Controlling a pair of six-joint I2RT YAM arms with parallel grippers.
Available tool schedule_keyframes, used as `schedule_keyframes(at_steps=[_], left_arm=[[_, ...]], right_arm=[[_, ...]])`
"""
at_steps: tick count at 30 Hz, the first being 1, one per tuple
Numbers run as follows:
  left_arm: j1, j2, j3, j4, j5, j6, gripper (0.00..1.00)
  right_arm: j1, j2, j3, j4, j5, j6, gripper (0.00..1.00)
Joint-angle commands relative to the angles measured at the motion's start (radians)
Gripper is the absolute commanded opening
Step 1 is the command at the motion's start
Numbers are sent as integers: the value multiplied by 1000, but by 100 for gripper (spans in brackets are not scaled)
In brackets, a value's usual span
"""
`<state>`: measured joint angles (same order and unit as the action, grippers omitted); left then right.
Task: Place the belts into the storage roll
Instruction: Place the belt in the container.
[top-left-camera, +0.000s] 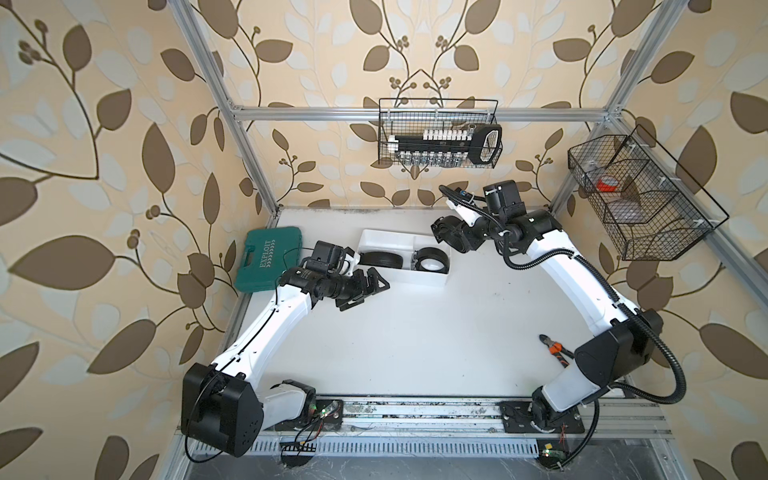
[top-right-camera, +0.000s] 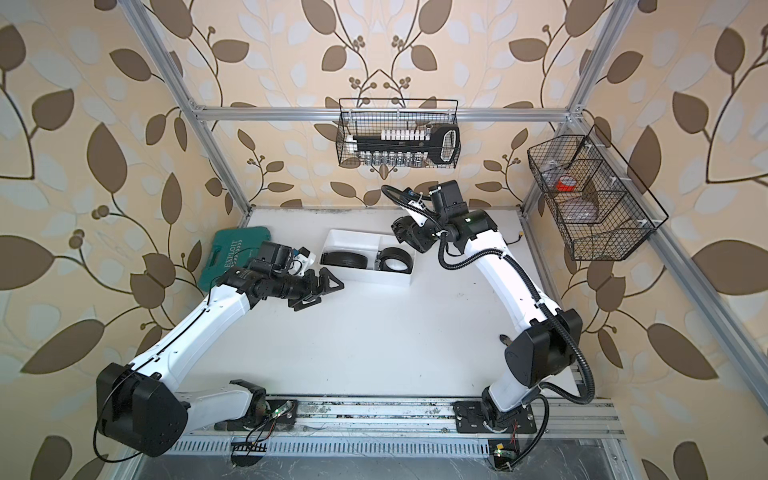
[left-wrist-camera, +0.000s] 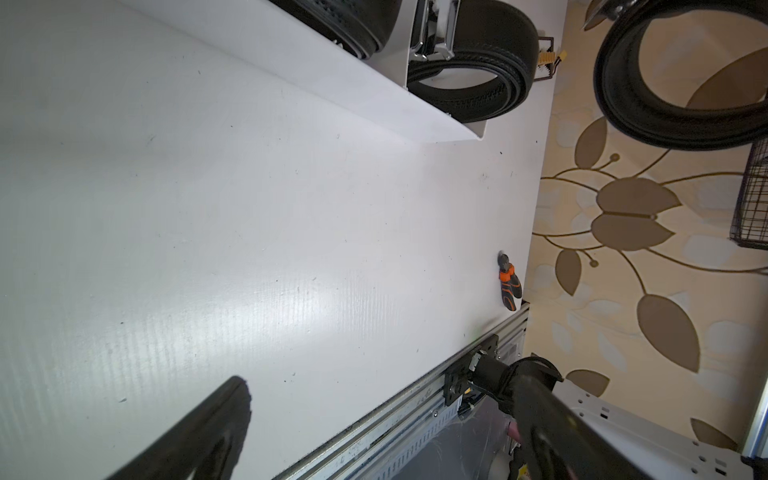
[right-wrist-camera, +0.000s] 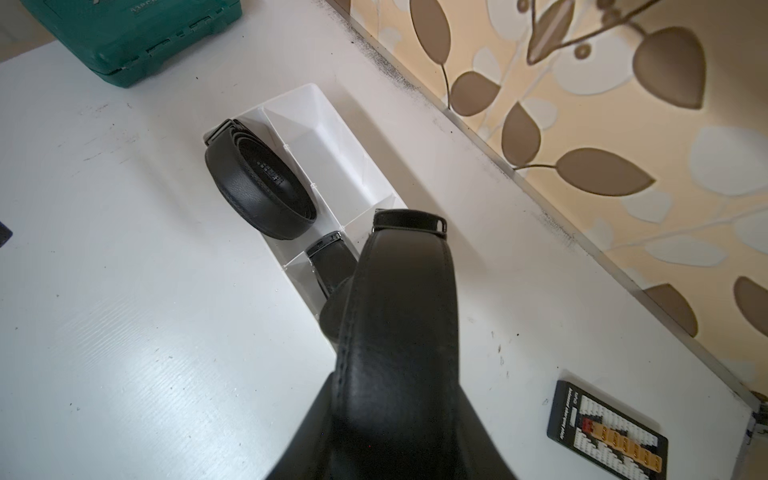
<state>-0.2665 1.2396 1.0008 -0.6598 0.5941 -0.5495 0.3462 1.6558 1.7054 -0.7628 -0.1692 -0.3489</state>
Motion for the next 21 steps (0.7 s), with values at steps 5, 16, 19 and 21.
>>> schedule_keyframes(at_steps=[5,16,19,21], left_arm=[[13,92,34,101,95,9,99],[13,244,157,119,90,19,99],[13,271,178,101,81,46,99],[13,287,189,84,69,68,99]], right_arm=[[-15,71,106,17,-153,-19,13],[-54,197,256,-66,-161,-101,13],[-67,245,309,-103,-187,-147,13],[-71,279,341,-134,-195,-193,13]])
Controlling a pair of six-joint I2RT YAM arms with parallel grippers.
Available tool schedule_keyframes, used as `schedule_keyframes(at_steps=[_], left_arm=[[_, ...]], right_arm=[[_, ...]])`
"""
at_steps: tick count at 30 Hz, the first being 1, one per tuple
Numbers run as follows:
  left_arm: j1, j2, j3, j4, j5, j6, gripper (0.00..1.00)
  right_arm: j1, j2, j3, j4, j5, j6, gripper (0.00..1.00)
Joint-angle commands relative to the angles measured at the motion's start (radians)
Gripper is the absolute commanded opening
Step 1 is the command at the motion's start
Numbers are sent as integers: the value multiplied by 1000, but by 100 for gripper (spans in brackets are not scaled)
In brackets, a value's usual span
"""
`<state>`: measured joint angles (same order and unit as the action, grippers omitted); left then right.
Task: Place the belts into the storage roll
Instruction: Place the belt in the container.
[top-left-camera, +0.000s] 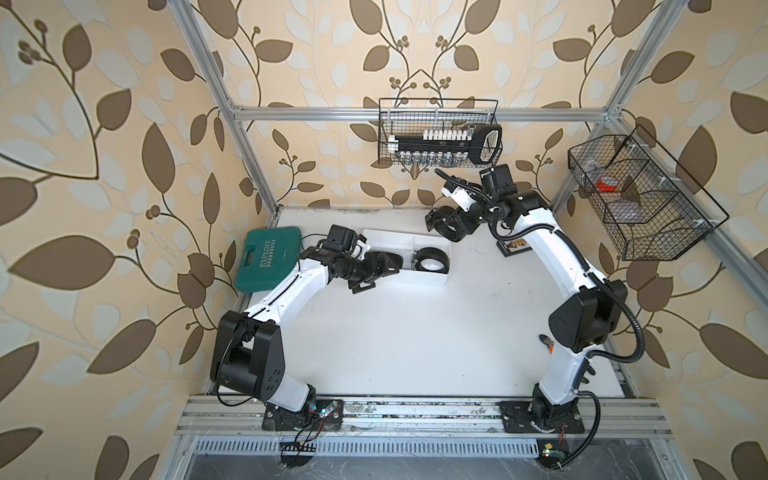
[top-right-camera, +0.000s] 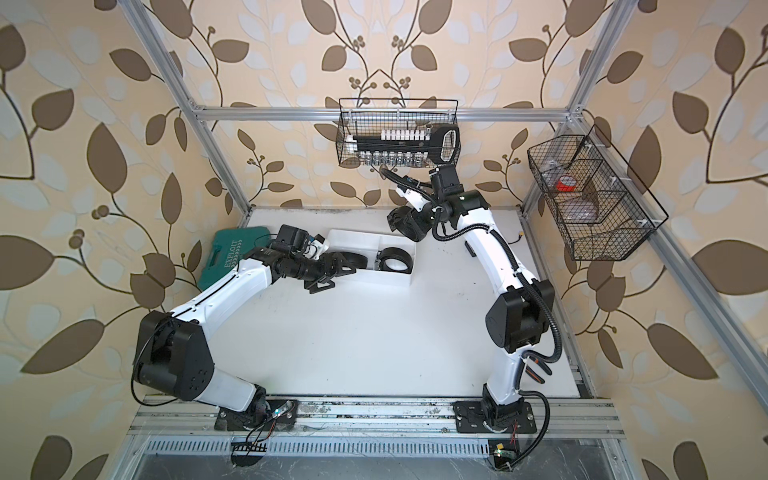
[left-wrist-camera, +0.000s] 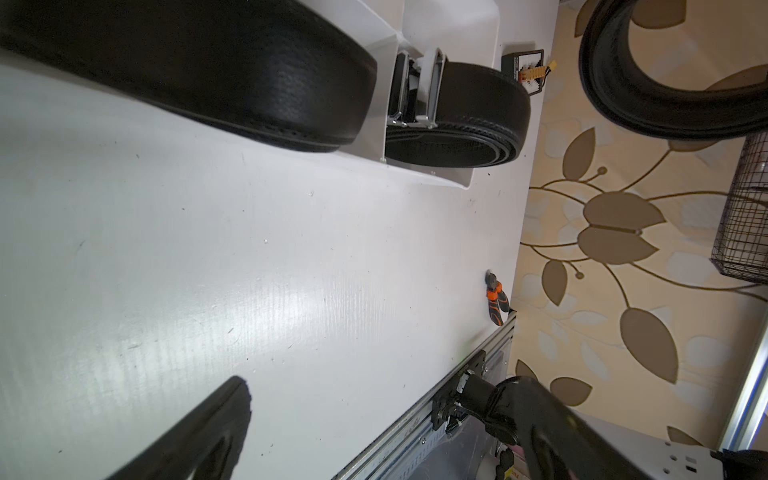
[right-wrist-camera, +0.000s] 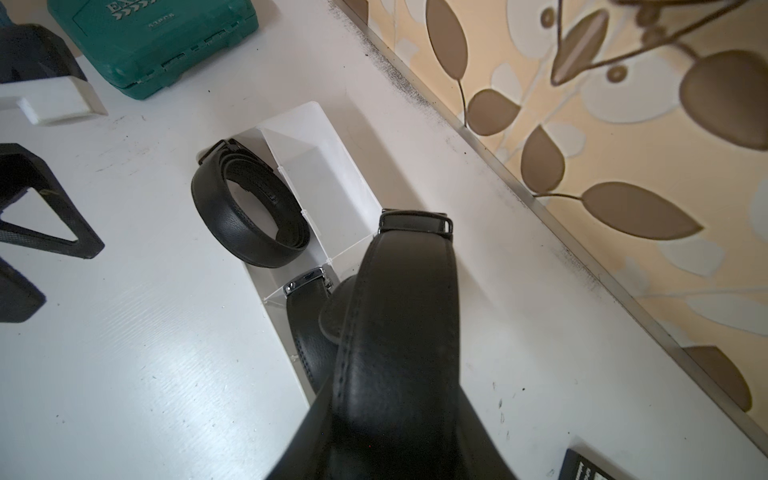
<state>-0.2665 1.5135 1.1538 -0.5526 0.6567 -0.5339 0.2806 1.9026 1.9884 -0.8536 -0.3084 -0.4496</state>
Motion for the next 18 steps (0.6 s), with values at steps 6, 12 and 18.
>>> schedule_keyframes(at_steps=[6,12,18], left_arm=[[22,46,64,-64,-17,101,99],[43,12,33,-91,-64,144,99],[83,19,-13,-65,-42,141,99]], right_arm=[[-28,126,139,-82,-128,-175,14],[-28,195,190,-129,-144,-252,14],[-28,244,226,-156,-179,-302,14]])
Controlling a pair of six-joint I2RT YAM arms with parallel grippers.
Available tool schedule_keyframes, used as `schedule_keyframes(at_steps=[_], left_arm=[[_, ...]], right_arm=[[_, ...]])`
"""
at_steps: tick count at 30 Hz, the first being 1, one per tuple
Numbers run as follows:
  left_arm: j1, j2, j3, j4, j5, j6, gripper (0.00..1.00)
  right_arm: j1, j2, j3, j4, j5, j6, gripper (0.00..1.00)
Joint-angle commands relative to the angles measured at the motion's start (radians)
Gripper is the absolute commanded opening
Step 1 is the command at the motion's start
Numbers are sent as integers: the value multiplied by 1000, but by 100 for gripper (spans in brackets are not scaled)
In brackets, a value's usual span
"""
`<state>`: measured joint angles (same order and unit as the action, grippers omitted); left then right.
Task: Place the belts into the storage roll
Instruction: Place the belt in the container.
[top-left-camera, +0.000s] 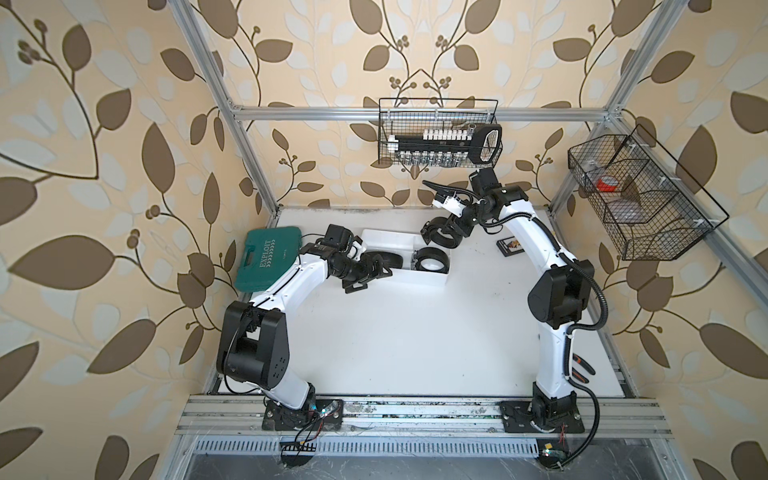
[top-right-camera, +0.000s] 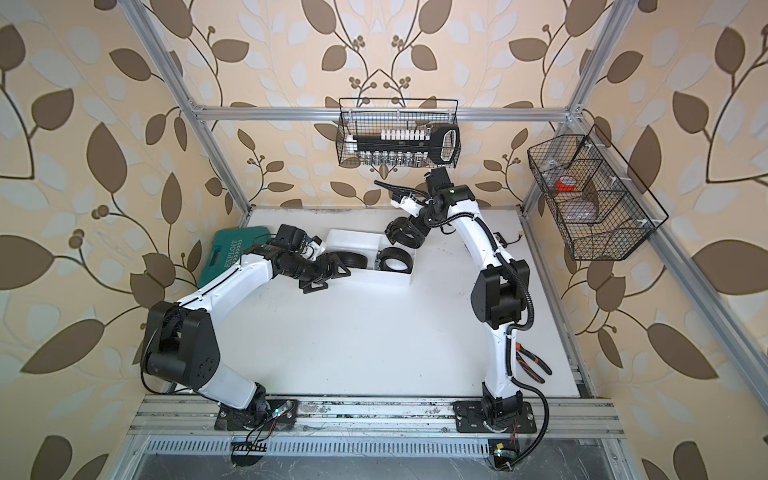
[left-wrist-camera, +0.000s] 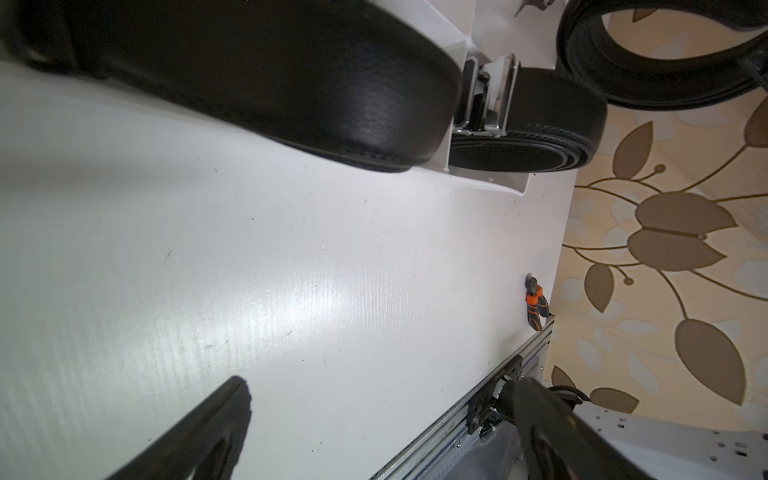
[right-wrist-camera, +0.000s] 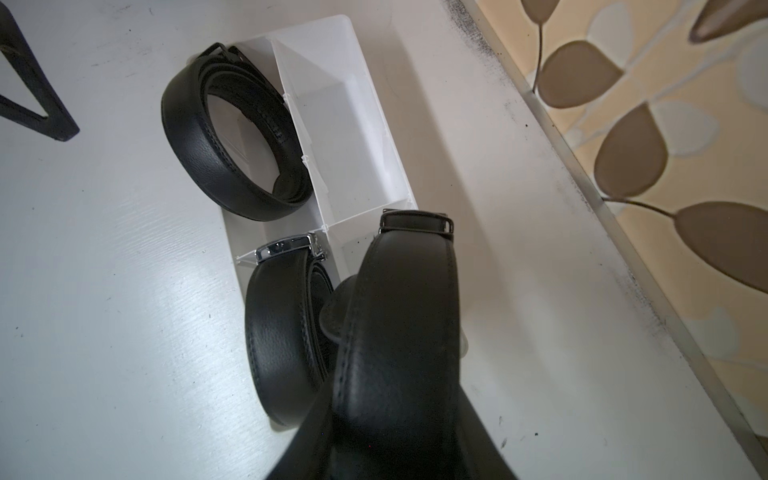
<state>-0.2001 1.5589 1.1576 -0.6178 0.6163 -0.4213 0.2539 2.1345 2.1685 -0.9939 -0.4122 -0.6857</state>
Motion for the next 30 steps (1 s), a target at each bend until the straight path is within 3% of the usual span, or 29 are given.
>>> schedule_keyframes(at_steps=[1,30], left_arm=[[20,-23,-19,4,3,30,99],[86,0,-54,59,79,9,99]], right_arm=[[-1,16,45,-17,-84,-74,15],[41,193,103,-83,-138,-216,18]])
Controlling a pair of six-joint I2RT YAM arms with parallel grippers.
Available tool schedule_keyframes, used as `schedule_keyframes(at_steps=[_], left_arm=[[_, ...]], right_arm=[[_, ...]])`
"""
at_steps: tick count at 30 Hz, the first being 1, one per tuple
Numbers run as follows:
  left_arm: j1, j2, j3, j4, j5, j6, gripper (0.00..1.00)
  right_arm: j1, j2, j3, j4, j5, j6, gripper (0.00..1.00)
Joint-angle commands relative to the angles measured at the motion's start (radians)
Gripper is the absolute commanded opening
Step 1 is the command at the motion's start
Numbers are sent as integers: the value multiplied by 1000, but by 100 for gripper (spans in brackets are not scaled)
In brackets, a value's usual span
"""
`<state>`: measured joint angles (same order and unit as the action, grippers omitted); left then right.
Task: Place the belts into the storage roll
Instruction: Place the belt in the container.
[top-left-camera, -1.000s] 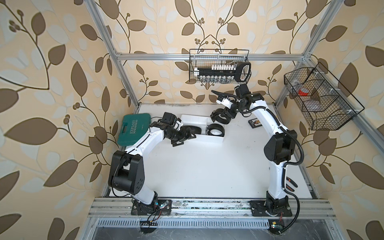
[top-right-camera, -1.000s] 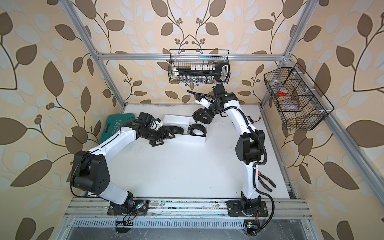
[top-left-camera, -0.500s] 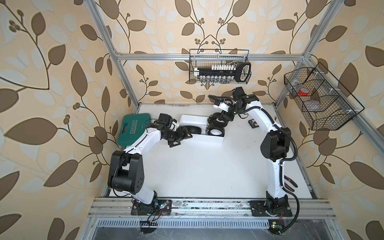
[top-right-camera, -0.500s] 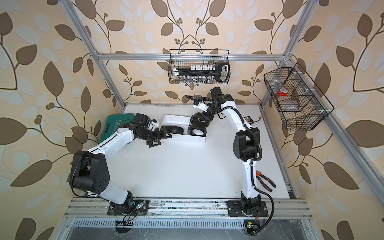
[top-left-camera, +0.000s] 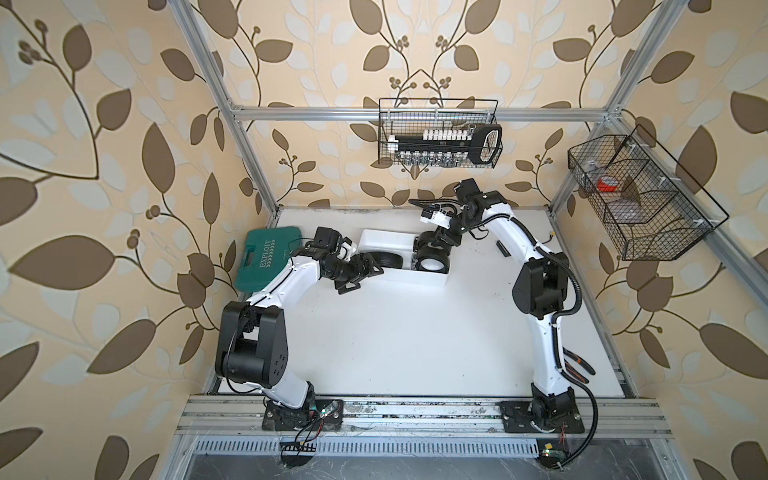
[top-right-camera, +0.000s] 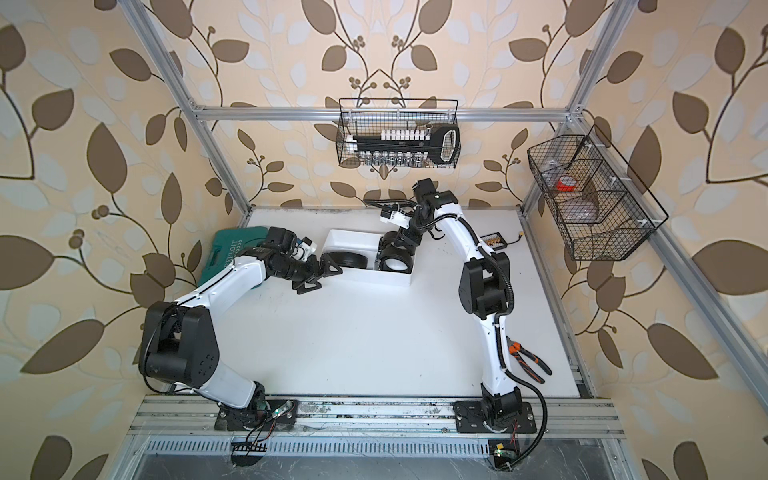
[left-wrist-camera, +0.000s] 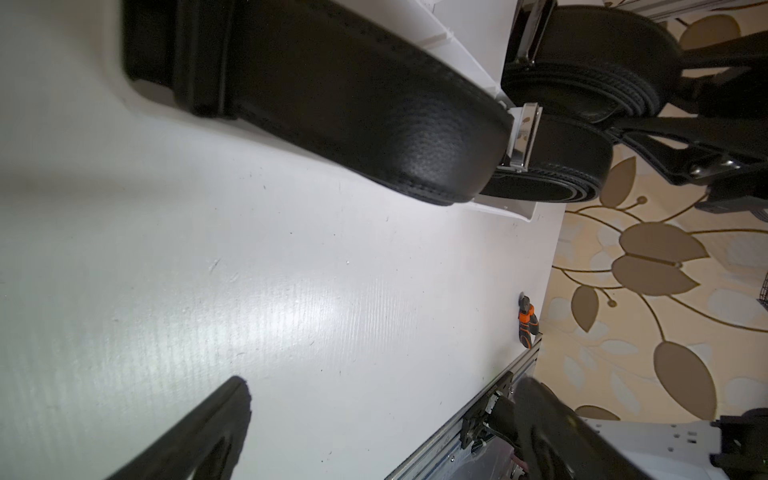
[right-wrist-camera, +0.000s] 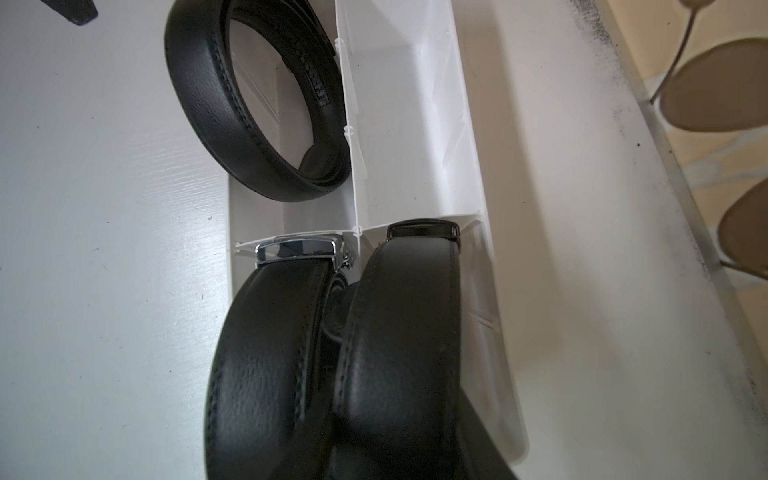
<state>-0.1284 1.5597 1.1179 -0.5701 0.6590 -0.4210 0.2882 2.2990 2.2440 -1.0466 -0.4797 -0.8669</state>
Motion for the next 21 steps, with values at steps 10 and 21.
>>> schedule_keyframes(at_steps=[10,21], left_arm=[[22,9,-17,18,53,4,99],[27,17,-20,24,68,-2,99]], right_arm=[[7,30,-51,24,-62,-37,19],[-3,17,-117,126,-20,-40,22]])
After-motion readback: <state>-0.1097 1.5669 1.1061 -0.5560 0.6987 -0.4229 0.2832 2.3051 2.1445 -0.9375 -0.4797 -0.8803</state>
